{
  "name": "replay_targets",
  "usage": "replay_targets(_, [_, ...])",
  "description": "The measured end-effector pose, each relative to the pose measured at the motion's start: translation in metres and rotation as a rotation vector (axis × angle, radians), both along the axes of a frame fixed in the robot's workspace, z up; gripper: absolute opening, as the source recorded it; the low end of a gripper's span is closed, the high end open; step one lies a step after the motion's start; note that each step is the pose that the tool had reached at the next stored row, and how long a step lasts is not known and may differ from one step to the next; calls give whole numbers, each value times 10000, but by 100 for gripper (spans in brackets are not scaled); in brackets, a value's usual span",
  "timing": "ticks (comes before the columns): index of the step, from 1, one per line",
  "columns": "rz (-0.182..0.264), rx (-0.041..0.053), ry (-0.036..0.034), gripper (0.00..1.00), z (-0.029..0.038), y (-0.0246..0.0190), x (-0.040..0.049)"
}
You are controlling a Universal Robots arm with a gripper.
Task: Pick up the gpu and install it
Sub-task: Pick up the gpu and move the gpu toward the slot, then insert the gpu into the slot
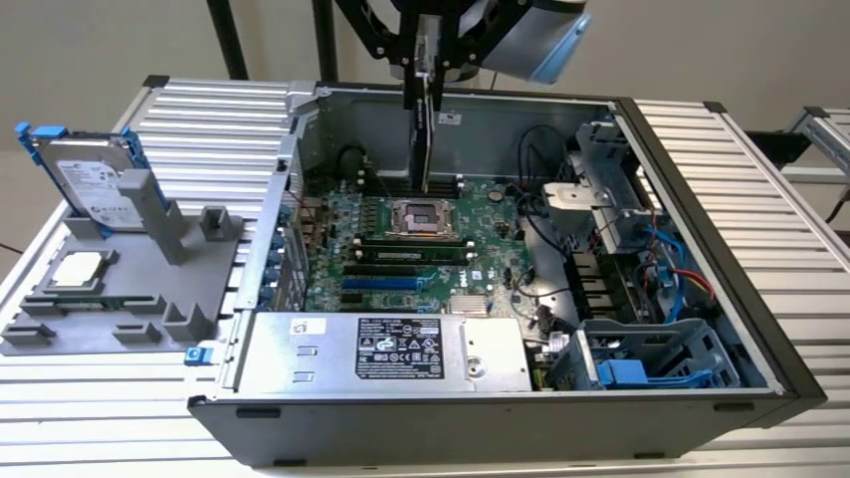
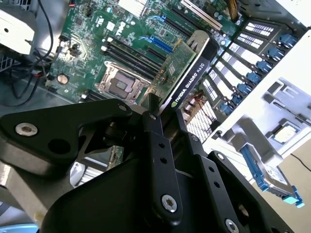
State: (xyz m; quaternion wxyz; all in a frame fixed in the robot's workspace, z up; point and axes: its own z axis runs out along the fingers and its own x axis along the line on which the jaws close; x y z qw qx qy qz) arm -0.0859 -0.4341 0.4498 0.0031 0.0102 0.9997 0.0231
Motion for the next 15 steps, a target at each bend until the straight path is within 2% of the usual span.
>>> replay_targets(15, [520, 0, 0, 0, 0, 0, 0])
